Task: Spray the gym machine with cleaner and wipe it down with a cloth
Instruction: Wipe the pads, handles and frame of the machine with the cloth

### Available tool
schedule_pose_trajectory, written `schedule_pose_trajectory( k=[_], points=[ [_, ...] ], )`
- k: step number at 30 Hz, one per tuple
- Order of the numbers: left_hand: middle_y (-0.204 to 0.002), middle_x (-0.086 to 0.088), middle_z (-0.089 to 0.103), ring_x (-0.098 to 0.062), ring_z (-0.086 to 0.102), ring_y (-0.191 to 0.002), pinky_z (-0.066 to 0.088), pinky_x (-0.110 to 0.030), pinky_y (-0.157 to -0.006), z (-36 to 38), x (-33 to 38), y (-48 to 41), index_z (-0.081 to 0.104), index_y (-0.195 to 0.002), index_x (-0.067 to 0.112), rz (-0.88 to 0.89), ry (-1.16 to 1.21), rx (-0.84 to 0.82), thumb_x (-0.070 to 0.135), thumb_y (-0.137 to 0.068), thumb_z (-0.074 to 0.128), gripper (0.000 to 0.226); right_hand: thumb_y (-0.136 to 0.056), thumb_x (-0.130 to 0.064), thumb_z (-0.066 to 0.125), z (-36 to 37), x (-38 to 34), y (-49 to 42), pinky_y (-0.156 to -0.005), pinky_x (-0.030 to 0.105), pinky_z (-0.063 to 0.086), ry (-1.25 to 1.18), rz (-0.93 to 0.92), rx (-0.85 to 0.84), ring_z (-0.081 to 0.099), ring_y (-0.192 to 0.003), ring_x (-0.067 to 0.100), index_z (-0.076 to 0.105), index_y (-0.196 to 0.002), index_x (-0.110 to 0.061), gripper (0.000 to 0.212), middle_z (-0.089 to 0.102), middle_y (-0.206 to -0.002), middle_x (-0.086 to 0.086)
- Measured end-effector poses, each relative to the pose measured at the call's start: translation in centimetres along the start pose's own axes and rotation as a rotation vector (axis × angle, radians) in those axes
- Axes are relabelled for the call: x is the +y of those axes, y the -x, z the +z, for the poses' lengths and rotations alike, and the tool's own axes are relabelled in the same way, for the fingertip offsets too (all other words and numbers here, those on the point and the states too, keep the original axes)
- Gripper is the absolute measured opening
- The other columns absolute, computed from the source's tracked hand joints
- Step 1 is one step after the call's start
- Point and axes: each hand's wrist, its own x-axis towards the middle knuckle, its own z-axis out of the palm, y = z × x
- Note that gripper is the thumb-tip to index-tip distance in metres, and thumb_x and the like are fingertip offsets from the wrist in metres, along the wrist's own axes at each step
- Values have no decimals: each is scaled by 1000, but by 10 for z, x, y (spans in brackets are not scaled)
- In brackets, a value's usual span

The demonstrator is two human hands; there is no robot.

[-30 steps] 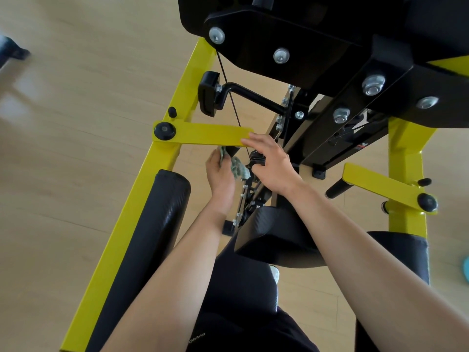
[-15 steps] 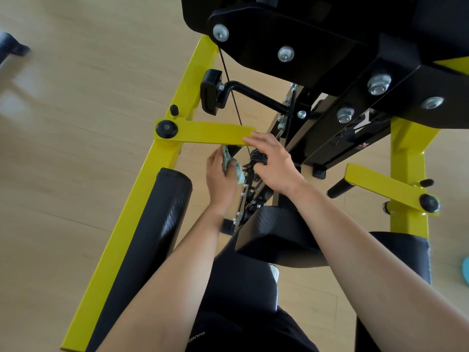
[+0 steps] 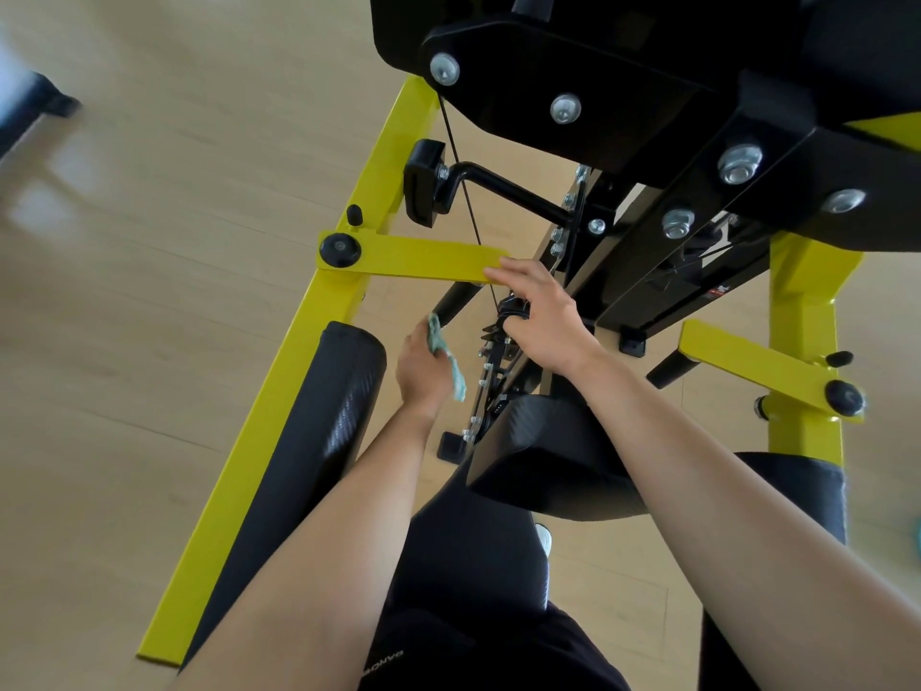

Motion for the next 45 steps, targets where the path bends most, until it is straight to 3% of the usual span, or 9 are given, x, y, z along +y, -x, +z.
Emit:
schedule_pose_trajectory(
  k=[5,12,16,20,25,31,37,40,45],
  points=[
    [-103,1,67,-25,65,-97,45,-30,-78,-25,-5,45,64,-124,17,-76,62,3,3,-96,51,34,-86,1,56,-3,-4,1,-121,59,22,90,1,-23,36,-146,24,49,-150,-35,73,36,-159,-11],
    [-96,4,65,-10,62,-86,44,-19,-70,-70,31,91,61,-119,18,122,240,-67,7,-98,60,24,-92,-9,60,-16,-25,15,-120,56,22,249,14,-105,32,-148,27,46,-152,-35,67,33,-164,-10],
    [-103,7,64,-9,63,-88,50,-23,-72,-102,69,110,52,-119,25,216,406,-72,8,-98,62,29,-95,-6,61,-27,-44,51,-105,36,50,-4,-16,44,60,-116,13,62,-139,-26,48,62,-132,-3],
    [-93,12,67,-16,66,-90,54,-36,-80,-120,97,122,58,-102,28,305,504,-152,14,-95,64,17,-95,-3,66,-29,-66,109,-89,21,55,-246,-96,252,67,-95,6,71,-127,-20,36,72,-114,-7],
    [-101,-3,69,-9,67,-91,54,-23,-79,-136,120,141,64,-118,1,440,499,-468,10,-106,53,19,-92,-15,76,-18,-70,173,-93,42,60,-489,-32,363,72,-103,17,65,-134,-20,44,69,-126,-5],
    [-93,13,77,0,71,-91,52,-14,-76,-129,117,187,69,-109,18,377,366,-723,14,-110,39,30,-99,-31,66,4,-62,236,-92,41,61,-745,52,225,70,-115,21,56,-141,-17,46,71,-126,4],
    [-126,-11,66,-21,65,-119,52,-46,-106,-95,94,233,68,-128,16,471,158,-804,46,-104,43,45,-98,-13,69,18,-26,301,-76,36,60,-801,199,399,73,-90,29,68,-112,-8,15,72,-100,20],
    [-120,-5,70,-17,69,-113,57,-43,-100,-72,88,268,71,-124,25,560,138,-771,33,-110,42,34,-92,-6,74,18,2,346,-77,47,57,-797,247,492,66,-82,27,61,-92,1,15,66,-87,22],
    [-99,-9,76,-25,74,-96,60,-46,-89,-24,79,349,73,-105,15,556,128,-789,29,-108,40,36,-93,4,67,12,39,445,-63,27,53,-893,221,607,67,-77,20,53,-76,-6,24,72,-102,22]
  ],
)
